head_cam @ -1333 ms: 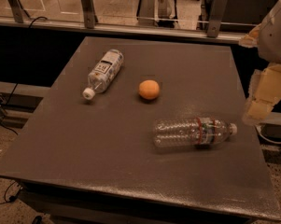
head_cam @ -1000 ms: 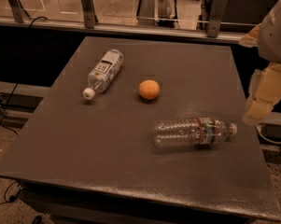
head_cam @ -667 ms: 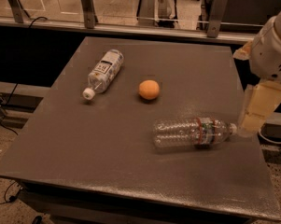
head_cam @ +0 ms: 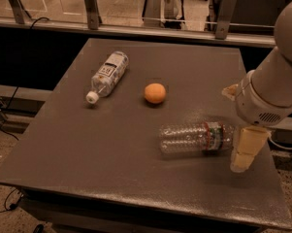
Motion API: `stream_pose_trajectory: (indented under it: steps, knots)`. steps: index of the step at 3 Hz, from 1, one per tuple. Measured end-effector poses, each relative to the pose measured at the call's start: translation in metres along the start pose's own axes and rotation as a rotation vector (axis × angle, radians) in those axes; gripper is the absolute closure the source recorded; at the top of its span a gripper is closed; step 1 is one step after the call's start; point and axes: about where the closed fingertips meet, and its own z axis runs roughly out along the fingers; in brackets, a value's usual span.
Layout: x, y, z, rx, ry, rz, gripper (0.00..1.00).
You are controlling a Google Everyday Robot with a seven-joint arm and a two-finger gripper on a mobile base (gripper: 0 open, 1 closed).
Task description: Pick water bottle
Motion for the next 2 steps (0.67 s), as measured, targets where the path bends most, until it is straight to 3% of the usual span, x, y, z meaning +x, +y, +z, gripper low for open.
stream_pose_trajectory:
  steps: [2]
  knots:
    - [-0.013,0.011,0.034,-0.092,-0.051,-0.032,0.42]
